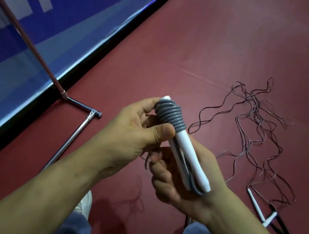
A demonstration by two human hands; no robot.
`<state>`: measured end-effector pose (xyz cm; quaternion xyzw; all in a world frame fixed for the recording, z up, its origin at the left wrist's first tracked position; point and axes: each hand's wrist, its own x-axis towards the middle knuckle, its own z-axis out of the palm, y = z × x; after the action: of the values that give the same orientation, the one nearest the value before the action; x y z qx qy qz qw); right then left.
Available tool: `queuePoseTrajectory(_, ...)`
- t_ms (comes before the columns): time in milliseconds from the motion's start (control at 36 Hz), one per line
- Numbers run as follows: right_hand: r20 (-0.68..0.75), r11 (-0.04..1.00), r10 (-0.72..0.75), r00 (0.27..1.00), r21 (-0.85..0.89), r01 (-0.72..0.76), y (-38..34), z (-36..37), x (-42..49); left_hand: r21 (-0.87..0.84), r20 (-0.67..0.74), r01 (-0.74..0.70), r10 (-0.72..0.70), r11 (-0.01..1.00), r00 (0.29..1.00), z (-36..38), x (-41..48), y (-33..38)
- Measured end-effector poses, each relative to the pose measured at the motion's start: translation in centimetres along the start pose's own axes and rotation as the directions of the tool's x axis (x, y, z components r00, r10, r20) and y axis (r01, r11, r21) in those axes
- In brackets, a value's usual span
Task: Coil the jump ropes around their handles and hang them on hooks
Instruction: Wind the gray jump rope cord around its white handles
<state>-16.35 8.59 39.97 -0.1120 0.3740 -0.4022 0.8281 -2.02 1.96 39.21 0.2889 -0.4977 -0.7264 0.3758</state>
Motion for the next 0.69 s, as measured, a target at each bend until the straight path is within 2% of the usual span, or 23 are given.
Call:
queuePoseTrajectory(28,-0.085,0.994,-0.071,0.994,-0.087,0.064,-0.1,0.1,0.1,0.01,-0.03,-0.003,0.003,1.0,1.0,0.1,0.0,0.0)
queuePoseTrajectory(83,-0.162,0.94,-0.191,0.968,-0.316,0.133,-0.4,-0.2,0.3,0.045,-0.081,0.003,0.001,0.999,0.997,-0.3,0.0,0.0)
queuePoseTrajectory(139,-0.188,0.895,-0.255,0.948,-0.416,0.159,-1.1,-0.7,0.4,0.083,-0.161,0.029,-0.016,0.996,0.987,-0.5,0.2,0.1)
queuePoseTrajectory(250,-0.147,0.742,-0.337,0.93,-0.65,0.166,-1.6,-0.5,0.1,0.176,-0.273,0.028,0.022,0.984,0.962,-0.8,0.2,-0.3)
queuePoseTrajectory(306,-0.139,0.701,-0.342,0.929,-0.696,0.154,-0.7,-0.3,0.2,0.208,-0.282,0.025,0.035,0.978,0.959,-0.6,0.1,-0.6)
queuePoseTrajectory(389,-0.13,0.722,-0.314,0.94,-0.676,0.148,0.0,-0.1,0.5,0.189,-0.255,0.029,0.02,0.981,0.967,-0.2,-0.1,-0.6)
queuePoseTrajectory(556,-0.132,0.901,-0.189,0.973,-0.417,0.118,-0.5,0.0,0.1,0.202,-0.122,0.028,-0.003,0.979,0.992,-1.0,-0.1,0.3)
queuePoseTrajectory(694,-0.12,0.968,-0.079,0.99,-0.247,0.047,-1.0,0.1,-0.4,0.163,-0.062,0.025,-0.015,0.986,0.998,-1.2,-0.1,0.7)
